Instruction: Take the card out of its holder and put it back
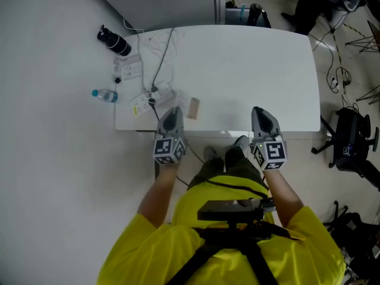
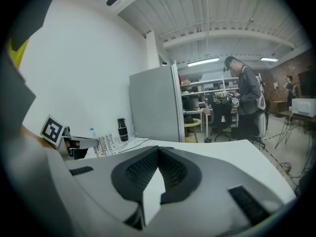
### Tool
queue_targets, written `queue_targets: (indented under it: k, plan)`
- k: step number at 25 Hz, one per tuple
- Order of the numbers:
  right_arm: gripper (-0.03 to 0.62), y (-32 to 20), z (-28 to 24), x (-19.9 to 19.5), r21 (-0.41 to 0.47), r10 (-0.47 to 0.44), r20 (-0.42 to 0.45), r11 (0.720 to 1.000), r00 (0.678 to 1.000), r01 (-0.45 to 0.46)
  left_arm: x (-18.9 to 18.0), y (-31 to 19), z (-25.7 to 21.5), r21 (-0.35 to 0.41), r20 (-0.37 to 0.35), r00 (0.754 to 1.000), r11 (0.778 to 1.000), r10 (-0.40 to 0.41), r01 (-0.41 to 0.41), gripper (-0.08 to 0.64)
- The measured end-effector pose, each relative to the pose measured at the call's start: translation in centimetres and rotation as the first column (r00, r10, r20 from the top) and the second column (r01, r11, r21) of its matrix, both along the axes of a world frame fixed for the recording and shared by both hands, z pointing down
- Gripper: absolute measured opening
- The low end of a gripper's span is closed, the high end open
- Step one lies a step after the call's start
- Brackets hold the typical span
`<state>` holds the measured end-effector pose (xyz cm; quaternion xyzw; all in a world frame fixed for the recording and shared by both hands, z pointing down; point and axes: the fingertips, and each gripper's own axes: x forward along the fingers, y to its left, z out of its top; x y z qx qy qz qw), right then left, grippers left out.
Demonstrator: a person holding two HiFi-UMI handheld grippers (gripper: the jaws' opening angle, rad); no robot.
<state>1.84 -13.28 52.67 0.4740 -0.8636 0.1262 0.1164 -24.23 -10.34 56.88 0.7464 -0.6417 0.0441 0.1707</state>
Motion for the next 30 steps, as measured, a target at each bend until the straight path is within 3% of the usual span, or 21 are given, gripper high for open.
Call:
queue_targets:
  k: [12, 30]
  plan:
    - [0.006, 1.1, 3.2, 0.0, -0.056, 0.011, -0.030, 0.998, 0.999, -0.013, 0.0, -0.1, 6.1, -0.069, -0.012, 1.000, 0.998, -0.011, 0.010, 0.006]
    - [0.006, 1.9, 4.5, -0.1, -0.079, 0.016, -0.043, 0.997, 0.999, -0.019, -0.2, -0.8, 6.6, -0.059, -0.058, 0.997, 0.997, -0.050, 0.047, 0.006]
